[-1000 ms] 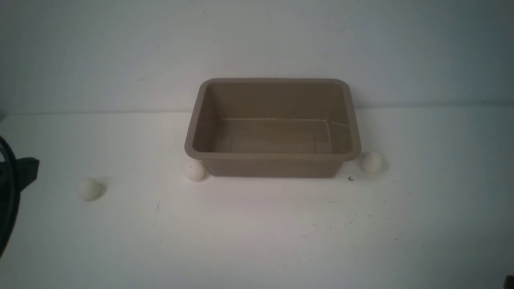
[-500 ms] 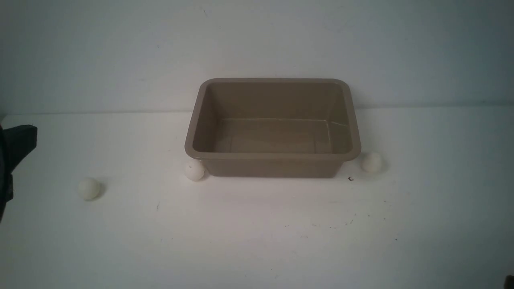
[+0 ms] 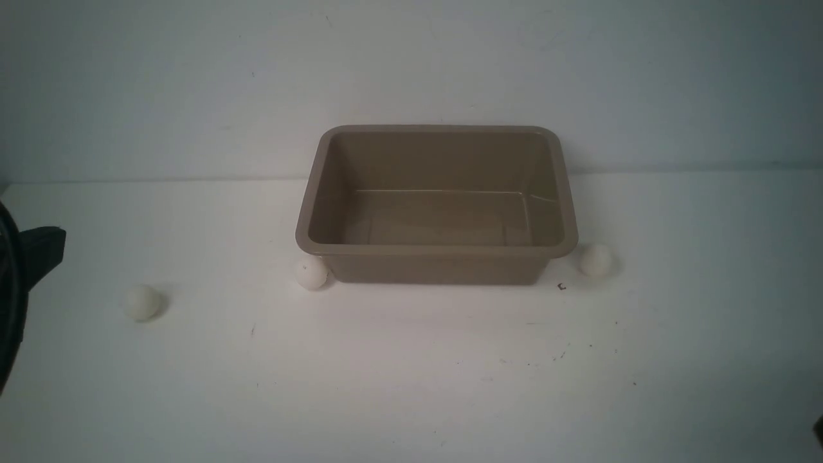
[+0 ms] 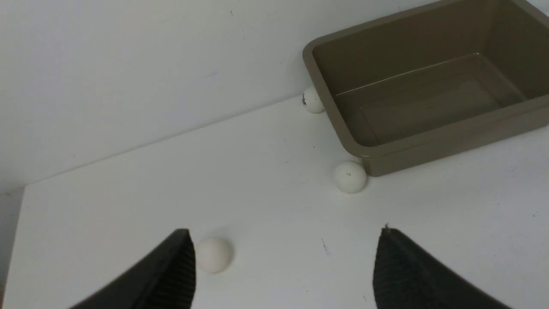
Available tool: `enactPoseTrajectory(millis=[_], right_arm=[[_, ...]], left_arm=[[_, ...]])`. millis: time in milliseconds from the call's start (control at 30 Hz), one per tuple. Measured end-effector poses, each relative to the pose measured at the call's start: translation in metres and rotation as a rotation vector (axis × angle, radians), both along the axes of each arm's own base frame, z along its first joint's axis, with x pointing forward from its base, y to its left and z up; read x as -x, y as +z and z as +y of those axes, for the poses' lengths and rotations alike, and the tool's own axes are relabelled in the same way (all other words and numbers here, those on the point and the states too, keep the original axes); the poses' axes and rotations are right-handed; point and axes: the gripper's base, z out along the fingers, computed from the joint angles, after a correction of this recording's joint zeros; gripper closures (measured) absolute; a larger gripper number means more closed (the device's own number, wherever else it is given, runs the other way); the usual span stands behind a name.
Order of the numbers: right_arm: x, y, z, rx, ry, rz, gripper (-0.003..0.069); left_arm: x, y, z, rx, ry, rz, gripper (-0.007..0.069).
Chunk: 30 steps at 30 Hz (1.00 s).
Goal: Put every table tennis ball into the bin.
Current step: Use the left arm to clamp the table tennis ball closest to it
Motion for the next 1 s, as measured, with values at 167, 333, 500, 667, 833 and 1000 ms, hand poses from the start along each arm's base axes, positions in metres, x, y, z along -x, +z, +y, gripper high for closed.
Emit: enactPoseTrajectory(millis=[167,333,500,667,833,1000], right_arm=[[-0.001,0.014,-0.007,-0.604,-0.074,-0.093,0.023],[0.001,0.016,-0.025,-1.068,-0.227,-0.176,0.023],[0.003,0.015,-0.037,-0.922,-0.367,-0.226,0.023],[0.0,0.017,-0.024,-0.597,-0.24,-0.167,0.023],[0.006,0.049,-0.009,-0.42,-0.067,-0.211,0.023],[0.019,0.088,-0.002,-0.282,0.02,-0.322,0.023]], left_arm=[[-0.001,0.002,0.0,0.0,0.005,-0.02,0.0125],[-0.001,0.002,0.0,0.006,0.005,-0.028,0.0125],[-0.001,0.002,0.0,0.007,0.005,-0.028,0.0125],[-0.001,0.002,0.0,0.008,0.005,-0.027,0.0125],[-0.001,0.002,0.0,0.008,0.005,-0.027,0.0125],[-0.001,0.002,0.0,0.006,0.005,-0.027,0.0125]])
